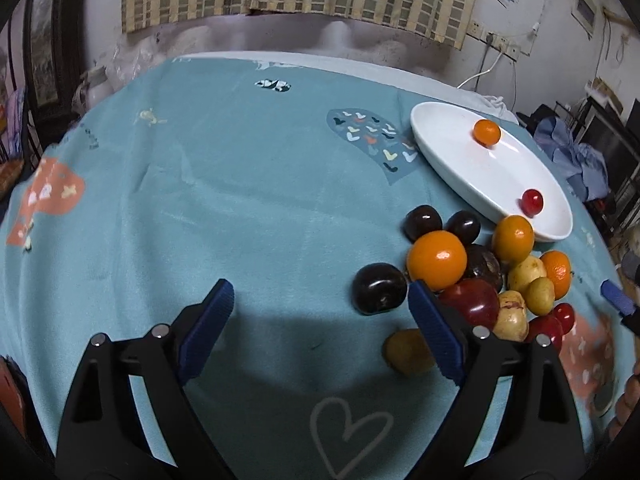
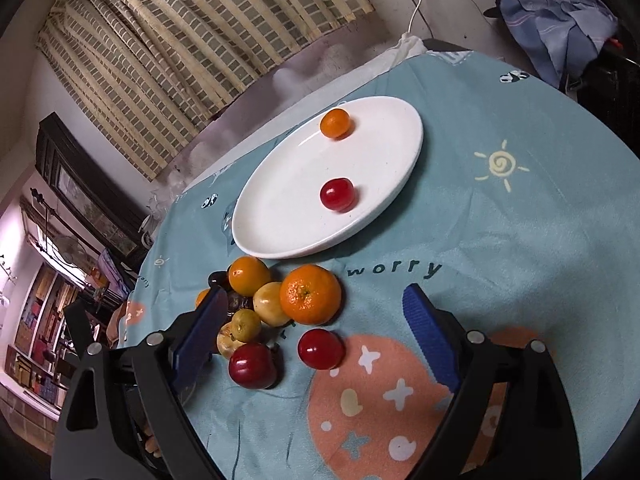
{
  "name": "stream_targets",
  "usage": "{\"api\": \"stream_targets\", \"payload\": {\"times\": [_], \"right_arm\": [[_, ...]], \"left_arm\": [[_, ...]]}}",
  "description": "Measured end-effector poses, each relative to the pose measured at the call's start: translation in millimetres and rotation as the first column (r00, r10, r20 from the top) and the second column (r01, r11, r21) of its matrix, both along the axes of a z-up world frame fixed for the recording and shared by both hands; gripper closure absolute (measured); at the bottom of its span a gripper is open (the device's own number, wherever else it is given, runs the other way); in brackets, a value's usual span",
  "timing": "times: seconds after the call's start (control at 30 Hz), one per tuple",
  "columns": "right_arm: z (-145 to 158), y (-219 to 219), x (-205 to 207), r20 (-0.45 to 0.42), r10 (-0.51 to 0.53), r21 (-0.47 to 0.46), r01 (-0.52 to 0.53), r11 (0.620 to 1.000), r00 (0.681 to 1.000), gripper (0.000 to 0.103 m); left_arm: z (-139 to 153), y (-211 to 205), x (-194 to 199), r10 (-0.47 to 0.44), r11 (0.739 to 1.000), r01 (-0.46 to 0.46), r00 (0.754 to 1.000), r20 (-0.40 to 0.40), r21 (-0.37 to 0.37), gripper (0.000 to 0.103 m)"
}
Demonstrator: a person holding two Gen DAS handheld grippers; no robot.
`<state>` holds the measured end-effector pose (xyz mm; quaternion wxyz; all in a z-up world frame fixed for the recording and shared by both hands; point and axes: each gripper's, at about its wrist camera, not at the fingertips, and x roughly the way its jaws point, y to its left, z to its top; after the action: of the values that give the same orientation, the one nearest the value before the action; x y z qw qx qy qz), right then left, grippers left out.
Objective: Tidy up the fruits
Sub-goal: 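Grasp a dark purple plum with the left gripper while the right gripper grasps an orange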
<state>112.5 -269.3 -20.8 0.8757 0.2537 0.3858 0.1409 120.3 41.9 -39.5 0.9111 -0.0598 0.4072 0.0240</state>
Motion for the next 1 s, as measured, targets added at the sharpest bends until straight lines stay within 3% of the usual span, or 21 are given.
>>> {"api": "stream_targets", "payload": {"times": [0.1,0.27,0.33,0.37,0.4,0.63,0.77,0.93,1.0], "right_arm": [[-0.1,0.1,-1.2,0.009,0.007,-0.007,-0.007,1.000,1.000,0.014],[0.0,6.1,-1.9,0.026,0.020,-0.048,-0.018,0.999,0.999,0.014],[-0.3,8.8,-1.9,0.027,0.025,-0.060,-0.023,0.998,0.999,0.014],[-0.3,9.2,-2.0,0.028,0.025,-0.062,-0.024,0.998,0.999,0.014],[-0.4,9.4,-2.2,0.030,0.025,-0.062,-0.023,0.998,0.999,0.014],[-0.6,12.2,-2.3,0.030,0.033,-0.074,-0.031,0.997,0.999,0.014],[0.9,22.0,-3.6,0.046,0.068,-0.104,-0.063,0.993,0.997,0.014],[4.8,48.0,-7.9,0.097,0.172,-0.185,-0.152,0.971,0.980,0.014],[6.7,64.7,-4.5,0.111,0.183,-0.272,-0.147,0.951,0.977,0.014]], "left_arm": [[-2.2,-11.9,4.9,-0.005,0.994,0.005,1.000,0.000,0.112,0.006],[-6.8,-17.5,14.7,-0.052,0.992,0.056,0.998,-0.032,0.113,0.008],[-7.4,-13.2,16.8,-0.075,0.995,0.077,0.997,-0.028,0.066,0.020],[-8.7,-11.5,18.3,-0.106,0.994,0.107,0.994,-0.033,0.021,0.041],[-9.8,-9.7,19.7,-0.145,0.989,0.144,0.989,-0.033,-0.032,0.049],[-10.3,-18.5,20.1,-0.192,0.981,0.191,0.981,-0.028,-0.025,0.065],[-11.1,-18.0,22.3,-0.195,0.980,0.193,0.980,-0.035,-0.040,0.065],[-9.3,-20.6,18.7,-0.180,0.984,0.180,0.983,-0.040,0.001,0.071],[-9.7,-18.1,17.7,-0.175,0.985,0.175,0.984,-0.040,-0.009,0.071]]}}
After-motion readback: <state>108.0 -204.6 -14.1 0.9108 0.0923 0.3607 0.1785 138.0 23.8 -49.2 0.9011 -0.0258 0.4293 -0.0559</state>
